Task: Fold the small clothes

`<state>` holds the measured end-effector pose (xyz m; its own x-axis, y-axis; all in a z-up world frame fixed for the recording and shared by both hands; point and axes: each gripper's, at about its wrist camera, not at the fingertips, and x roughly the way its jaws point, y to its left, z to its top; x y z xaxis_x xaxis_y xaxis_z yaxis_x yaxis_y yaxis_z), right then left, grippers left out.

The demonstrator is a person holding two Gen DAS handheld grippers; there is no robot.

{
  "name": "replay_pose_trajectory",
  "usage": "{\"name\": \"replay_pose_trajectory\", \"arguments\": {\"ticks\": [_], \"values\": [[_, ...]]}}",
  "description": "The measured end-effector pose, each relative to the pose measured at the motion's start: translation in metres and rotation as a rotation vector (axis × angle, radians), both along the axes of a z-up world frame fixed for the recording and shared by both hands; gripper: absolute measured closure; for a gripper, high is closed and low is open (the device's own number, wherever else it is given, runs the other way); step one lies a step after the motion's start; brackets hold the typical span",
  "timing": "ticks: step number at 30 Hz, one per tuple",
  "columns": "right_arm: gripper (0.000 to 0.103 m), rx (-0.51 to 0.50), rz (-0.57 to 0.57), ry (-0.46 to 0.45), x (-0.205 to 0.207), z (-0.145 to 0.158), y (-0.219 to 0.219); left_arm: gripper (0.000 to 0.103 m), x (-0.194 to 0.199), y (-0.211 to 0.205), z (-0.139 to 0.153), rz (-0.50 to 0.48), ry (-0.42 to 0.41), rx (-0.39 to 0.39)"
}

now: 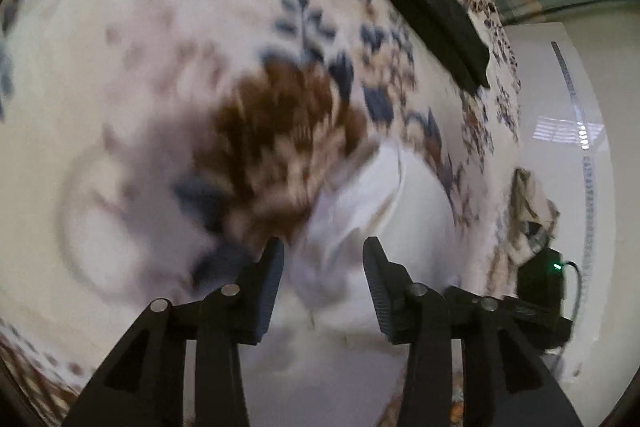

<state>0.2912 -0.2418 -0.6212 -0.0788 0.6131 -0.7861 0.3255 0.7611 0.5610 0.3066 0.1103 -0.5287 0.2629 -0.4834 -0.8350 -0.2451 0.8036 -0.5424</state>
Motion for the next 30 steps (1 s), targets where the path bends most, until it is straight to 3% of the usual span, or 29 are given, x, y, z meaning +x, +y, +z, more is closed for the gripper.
{"name": "replay_pose_trajectory", "arguments": {"ticks": [2, 6, 9, 11, 12, 14, 16, 19, 21, 22, 23, 26, 27, 28, 30], "values": [[0.064, -0.012, -0.037, -0.038, 0.007, 0.010, -0.005, 0.065, 0.016, -0.003, 0.015, -0.009, -0.070, 0.018], [0.064, -0.049, -0.095, -0.160, 0.026, 0.037, -0.004, 0.065, 0.048, -0.029, 0.019, -0.092, -0.137, -0.047], [0.064, 0.091, -0.123, -0.236, 0.042, 0.046, 0.011, 0.065, 0.066, -0.045, -0.011, -0.136, -0.088, -0.031], [0.064, 0.202, -0.126, -0.219, 0.052, 0.036, 0.026, 0.065, 0.075, -0.048, -0.038, -0.152, -0.036, 0.003], [0.064, 0.208, -0.131, -0.206, 0.056, 0.028, 0.031, 0.064, 0.077, -0.047, -0.051, -0.149, -0.017, 0.008], [0.064, 0.101, -0.117, -0.158, 0.063, 0.007, 0.039, 0.061, 0.079, -0.043, -0.061, -0.132, 0.012, -0.024], [0.065, 0.050, -0.102, -0.121, 0.065, -0.010, 0.042, 0.064, 0.076, -0.042, -0.052, -0.133, 0.003, -0.031], [0.063, 0.058, -0.101, -0.129, 0.064, 0.000, 0.042, 0.063, 0.054, -0.040, -0.010, -0.175, -0.091, 0.010], [0.053, 0.044, -0.102, -0.147, 0.054, 0.017, 0.038, 0.048, 0.032, -0.035, 0.012, -0.196, -0.121, 0.006], [0.050, 0.044, -0.104, -0.151, 0.045, 0.024, 0.033, 0.031, 0.020, -0.032, 0.020, -0.202, -0.124, 0.007], [0.048, 0.045, -0.099, -0.152, 0.034, 0.031, 0.030, 0.029, 0.004, -0.026, 0.027, -0.204, -0.124, 0.005], [0.041, 0.060, -0.082, -0.118, -0.012, 0.046, 0.013, 0.029, -0.055, -0.011, 0.032, -0.221, -0.060, 0.039], [0.041, 0.045, -0.055, -0.064, -0.054, 0.048, 0.004, 0.029, -0.072, -0.008, 0.029, -0.228, -0.034, 0.045], [0.041, 0.045, -0.055, -0.064, -0.054, 0.048, 0.004, 0.029, -0.088, -0.005, 0.025, -0.234, -0.004, 0.058], [0.041, 0.037, -0.030, 0.000, -0.092, 0.040, 0.000, 0.029, -0.126, 0.006, 0.003, -0.237, 0.092, 0.087]]}}
